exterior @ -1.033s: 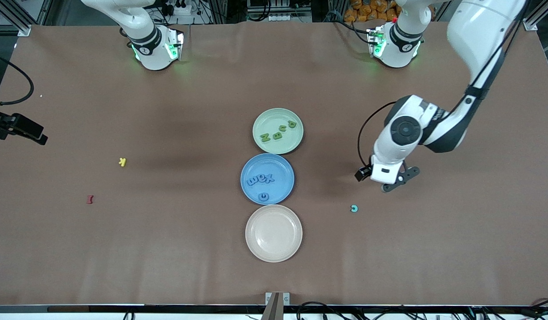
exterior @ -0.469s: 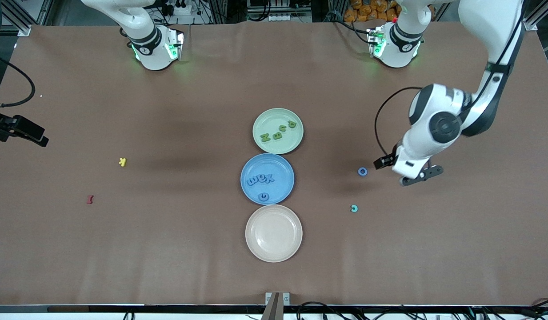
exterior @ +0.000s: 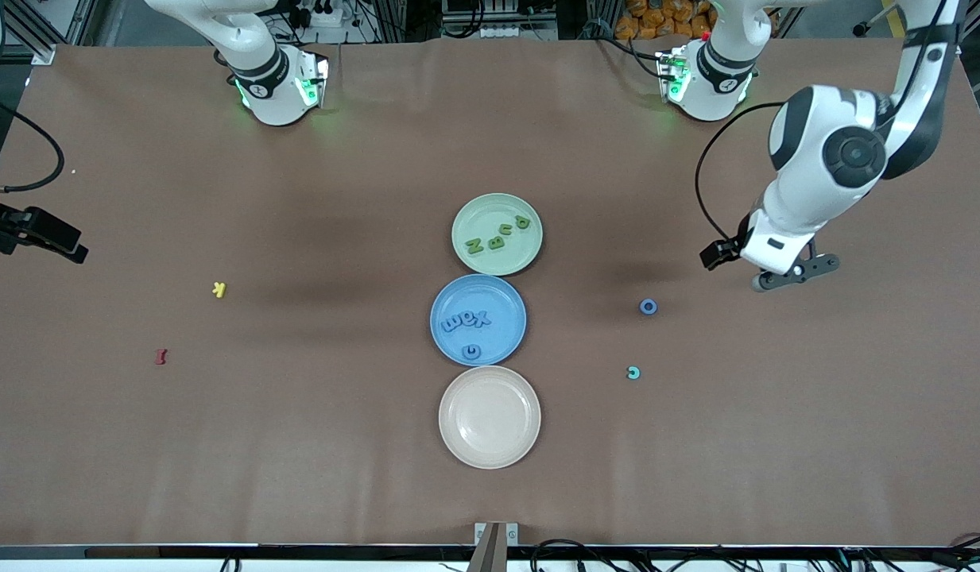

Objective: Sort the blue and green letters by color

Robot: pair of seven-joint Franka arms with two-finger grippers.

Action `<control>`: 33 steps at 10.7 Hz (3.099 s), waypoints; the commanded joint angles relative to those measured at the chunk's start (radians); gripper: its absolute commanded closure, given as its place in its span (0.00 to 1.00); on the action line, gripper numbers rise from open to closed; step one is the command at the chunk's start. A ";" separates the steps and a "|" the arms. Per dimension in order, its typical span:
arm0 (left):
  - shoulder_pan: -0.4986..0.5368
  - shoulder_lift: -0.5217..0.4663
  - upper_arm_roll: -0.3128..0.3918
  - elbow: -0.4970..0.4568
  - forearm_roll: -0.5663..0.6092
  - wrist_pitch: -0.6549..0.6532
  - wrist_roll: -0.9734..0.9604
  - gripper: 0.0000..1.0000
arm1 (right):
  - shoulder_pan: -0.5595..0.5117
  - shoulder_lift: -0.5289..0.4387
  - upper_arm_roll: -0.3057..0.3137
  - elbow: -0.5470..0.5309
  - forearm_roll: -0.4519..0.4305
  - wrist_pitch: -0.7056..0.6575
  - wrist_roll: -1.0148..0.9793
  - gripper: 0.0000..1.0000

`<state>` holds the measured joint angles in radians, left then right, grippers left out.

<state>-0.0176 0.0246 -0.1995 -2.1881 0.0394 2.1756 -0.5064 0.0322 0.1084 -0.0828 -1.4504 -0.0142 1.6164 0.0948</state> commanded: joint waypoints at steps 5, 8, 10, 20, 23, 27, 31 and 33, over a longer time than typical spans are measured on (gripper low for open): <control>-0.011 -0.092 0.049 0.191 -0.070 -0.098 0.092 0.00 | 0.017 0.005 -0.002 0.013 0.010 0.003 0.017 0.00; -0.010 -0.091 0.081 0.287 -0.085 -0.276 0.238 0.00 | 0.025 0.005 0.000 0.012 0.010 -0.004 0.017 0.00; -0.010 -0.091 0.081 0.344 -0.073 -0.383 0.281 0.00 | 0.026 0.005 -0.002 0.012 0.010 -0.006 0.017 0.00; 0.039 -0.065 0.081 0.587 -0.069 -0.559 0.445 0.00 | 0.031 0.005 -0.002 0.013 0.010 -0.010 0.017 0.00; 0.038 -0.066 0.077 0.603 -0.069 -0.559 0.445 0.00 | 0.031 0.005 -0.002 0.013 0.010 -0.009 0.017 0.00; 0.033 -0.077 0.066 0.607 -0.044 -0.560 0.499 0.00 | 0.031 0.005 -0.002 0.012 0.010 -0.007 0.017 0.00; 0.034 -0.088 0.072 0.605 -0.049 -0.571 0.491 0.00 | 0.031 0.005 -0.002 0.010 0.008 -0.006 0.017 0.00; 0.036 -0.088 0.072 0.605 -0.049 -0.573 0.491 0.00 | 0.031 0.005 -0.002 0.008 0.008 -0.007 0.017 0.00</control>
<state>0.0156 -0.0558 -0.1285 -1.5948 -0.0116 1.6266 -0.0248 0.0587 0.1102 -0.0824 -1.4504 -0.0142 1.6185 0.0956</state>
